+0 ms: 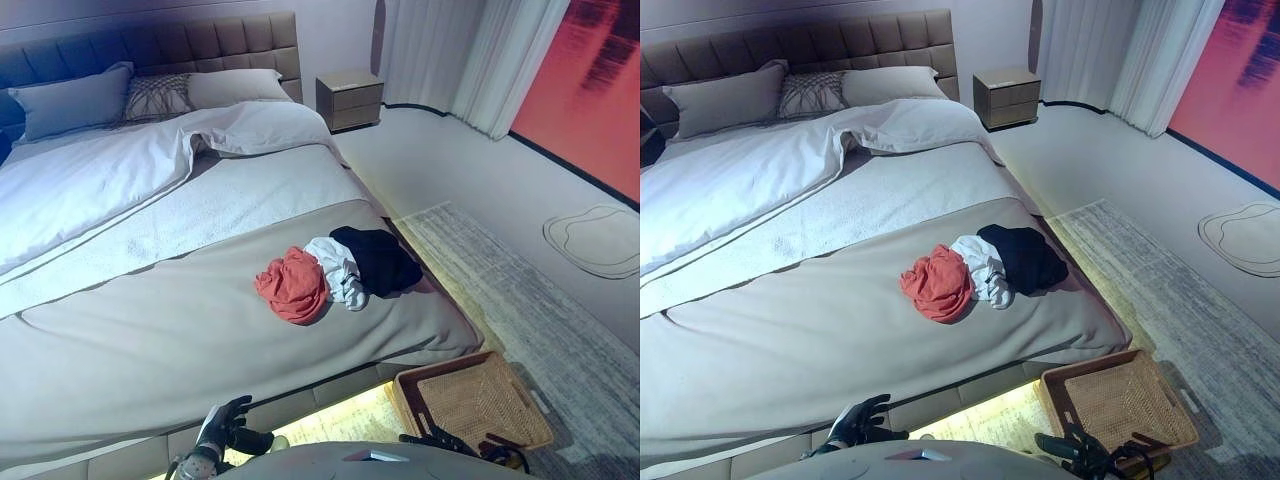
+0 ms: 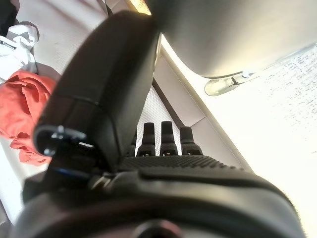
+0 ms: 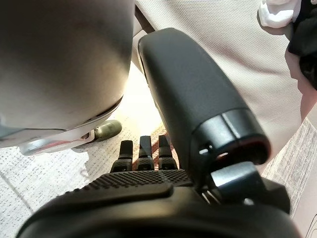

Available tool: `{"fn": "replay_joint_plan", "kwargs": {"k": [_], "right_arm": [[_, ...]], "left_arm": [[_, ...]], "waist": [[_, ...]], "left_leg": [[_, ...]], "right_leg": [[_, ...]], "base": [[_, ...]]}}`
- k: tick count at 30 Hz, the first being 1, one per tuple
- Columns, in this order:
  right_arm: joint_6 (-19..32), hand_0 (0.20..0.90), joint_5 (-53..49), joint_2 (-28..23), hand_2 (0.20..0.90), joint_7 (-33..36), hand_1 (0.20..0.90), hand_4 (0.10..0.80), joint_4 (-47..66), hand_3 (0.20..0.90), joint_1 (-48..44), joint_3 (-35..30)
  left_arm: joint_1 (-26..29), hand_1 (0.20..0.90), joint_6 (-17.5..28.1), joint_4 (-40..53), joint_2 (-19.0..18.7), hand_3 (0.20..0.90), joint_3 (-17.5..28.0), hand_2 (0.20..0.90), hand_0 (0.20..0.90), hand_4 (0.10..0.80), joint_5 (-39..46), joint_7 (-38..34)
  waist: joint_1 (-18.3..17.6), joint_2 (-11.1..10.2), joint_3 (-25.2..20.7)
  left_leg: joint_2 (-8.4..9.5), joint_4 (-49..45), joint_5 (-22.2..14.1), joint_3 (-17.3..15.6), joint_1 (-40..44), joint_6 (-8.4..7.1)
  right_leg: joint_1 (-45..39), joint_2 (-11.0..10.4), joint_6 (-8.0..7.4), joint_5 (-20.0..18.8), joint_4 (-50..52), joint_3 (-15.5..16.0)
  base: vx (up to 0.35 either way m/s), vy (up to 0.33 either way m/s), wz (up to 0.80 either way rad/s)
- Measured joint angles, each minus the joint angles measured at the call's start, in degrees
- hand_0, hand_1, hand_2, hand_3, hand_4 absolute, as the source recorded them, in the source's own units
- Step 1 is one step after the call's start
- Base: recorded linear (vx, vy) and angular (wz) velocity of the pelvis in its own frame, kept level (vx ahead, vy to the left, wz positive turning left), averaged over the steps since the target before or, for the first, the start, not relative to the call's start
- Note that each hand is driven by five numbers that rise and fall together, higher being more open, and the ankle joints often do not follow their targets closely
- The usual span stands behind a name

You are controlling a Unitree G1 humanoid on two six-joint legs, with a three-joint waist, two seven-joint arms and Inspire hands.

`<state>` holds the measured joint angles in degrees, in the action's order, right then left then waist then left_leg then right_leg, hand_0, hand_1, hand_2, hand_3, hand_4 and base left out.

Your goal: Pick up the clothes from the bed and place them into the basket

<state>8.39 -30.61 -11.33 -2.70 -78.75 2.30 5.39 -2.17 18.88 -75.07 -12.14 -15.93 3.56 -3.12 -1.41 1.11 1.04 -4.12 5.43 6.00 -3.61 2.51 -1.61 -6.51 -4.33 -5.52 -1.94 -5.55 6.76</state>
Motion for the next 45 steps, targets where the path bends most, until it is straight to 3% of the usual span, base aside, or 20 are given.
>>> {"fn": "replay_joint_plan", "kwargs": {"k": [28, 33, 40, 45], "right_arm": [[-1.13, 0.9, 0.66, -0.07, 0.9, 1.75, 0.9, 0.8, -0.03, 0.9, -0.19, 0.04], [1.44, 0.9, 11.51, -0.72, 0.9, 13.0, 0.9, 0.8, 3.17, 0.9, -0.92, 5.08], [0.84, 0.9, 31.93, -8.09, 0.9, 28.64, 0.9, 0.8, 31.87, 0.9, -7.46, 17.69], [-3.48, 0.9, 41.33, -14.23, 0.9, 29.02, 0.9, 0.8, 39.44, 0.9, -20.12, 20.42]], "left_arm": [[0.0, 0.9, 0.05, 0.0, 0.0, 0.9, 0.03, 0.9, 0.9, 0.8, 1.04, 1.19], [0.44, 0.9, -0.15, 0.25, -0.01, 0.9, -0.43, 0.9, 0.9, 0.8, 1.03, 1.01], [0.57, 0.9, -1.27, 6.16, -0.76, 0.9, -2.28, 0.9, 0.9, 0.8, 1.9, -0.45], [0.74, 0.9, -1.25, 8.88, -1.59, 0.9, -2.16, 0.9, 0.9, 0.8, 4.46, -0.42]], "waist": [[0.09, 0.02, -0.03], [0.43, 0.11, 0.14], [1.42, -0.11, 1.75], [3.52, -1.3, 2.44]], "left_leg": [[0.0, 0.0, 0.0, 0.15, 0.24, 0.0], [0.0, 0.01, 0.0, 0.58, 0.07, 0.0], [-0.02, 0.0, 0.0, 1.04, -0.44, -0.01], [0.17, -0.01, 0.03, 1.66, -0.31, 0.03]], "right_leg": [[-0.48, 0.0, 0.0, 0.0, 0.0, 0.19], [-0.72, 0.09, 0.0, 0.0, 0.0, 0.42], [-0.48, 0.13, 0.0, 0.0, -0.01, 1.55], [-0.94, 0.04, 0.0, -0.01, -0.01, 1.96]], "base": [[0.0, 0.0, 0.0], [-0.026, -0.017, 0.02], [-0.055, -0.027, 0.08], [-0.008, -0.025, 0.08]]}}
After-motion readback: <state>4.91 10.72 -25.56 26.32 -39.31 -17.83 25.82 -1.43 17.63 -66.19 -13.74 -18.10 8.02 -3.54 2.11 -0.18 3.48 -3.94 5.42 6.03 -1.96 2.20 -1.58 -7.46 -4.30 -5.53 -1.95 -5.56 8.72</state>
